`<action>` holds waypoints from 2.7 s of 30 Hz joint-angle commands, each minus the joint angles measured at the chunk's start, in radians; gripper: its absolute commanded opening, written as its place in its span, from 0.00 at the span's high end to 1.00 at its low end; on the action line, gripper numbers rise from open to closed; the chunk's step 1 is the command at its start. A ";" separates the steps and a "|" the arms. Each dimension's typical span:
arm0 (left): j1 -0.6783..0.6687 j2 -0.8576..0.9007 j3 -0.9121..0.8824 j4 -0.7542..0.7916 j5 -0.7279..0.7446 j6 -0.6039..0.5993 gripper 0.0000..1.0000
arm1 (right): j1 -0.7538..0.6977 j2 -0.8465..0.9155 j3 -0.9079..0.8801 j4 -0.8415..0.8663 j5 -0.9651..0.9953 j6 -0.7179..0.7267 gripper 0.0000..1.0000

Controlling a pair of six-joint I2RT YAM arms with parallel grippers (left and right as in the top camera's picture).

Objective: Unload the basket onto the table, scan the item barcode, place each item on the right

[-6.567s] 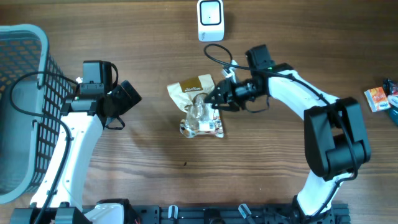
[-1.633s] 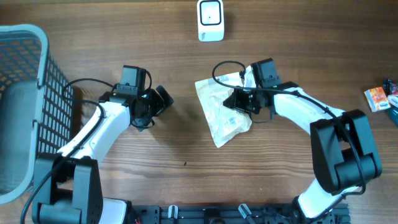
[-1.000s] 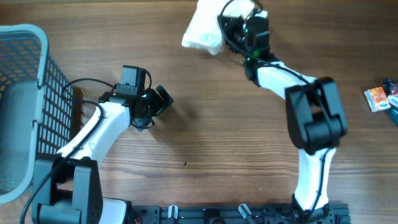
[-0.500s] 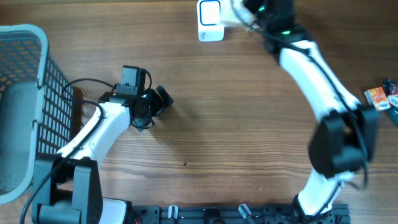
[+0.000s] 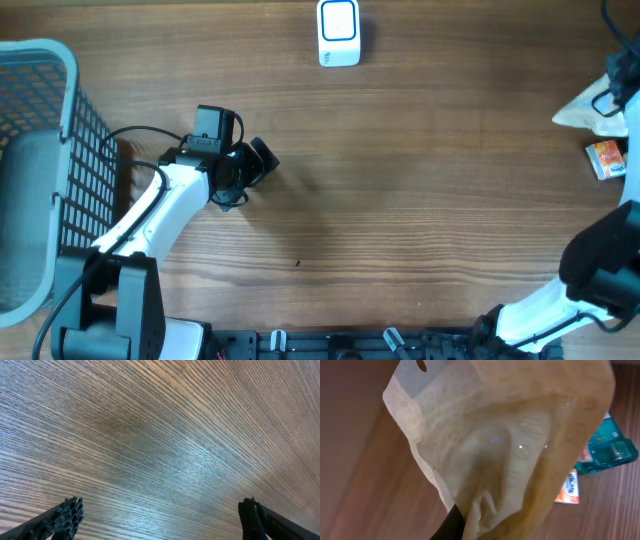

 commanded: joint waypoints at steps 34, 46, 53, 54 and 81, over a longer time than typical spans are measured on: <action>-0.002 -0.014 0.002 0.002 -0.010 0.012 0.00 | -0.029 0.130 -0.446 0.290 -0.238 -0.251 0.75; -0.002 -0.014 0.002 0.002 -0.010 0.012 0.00 | -0.170 0.134 -0.044 0.135 -0.253 -0.359 0.69; -0.002 -0.014 0.002 0.002 -0.010 0.011 0.00 | -0.168 -0.226 0.101 -0.201 -0.711 -0.356 0.00; -0.002 -0.014 0.002 0.002 -0.010 0.012 0.00 | -0.161 -0.275 0.101 -0.274 -0.723 -0.356 0.00; -0.002 -0.014 0.002 0.002 -0.010 0.011 0.00 | 0.288 -0.955 -0.802 -0.182 -0.759 -0.261 0.00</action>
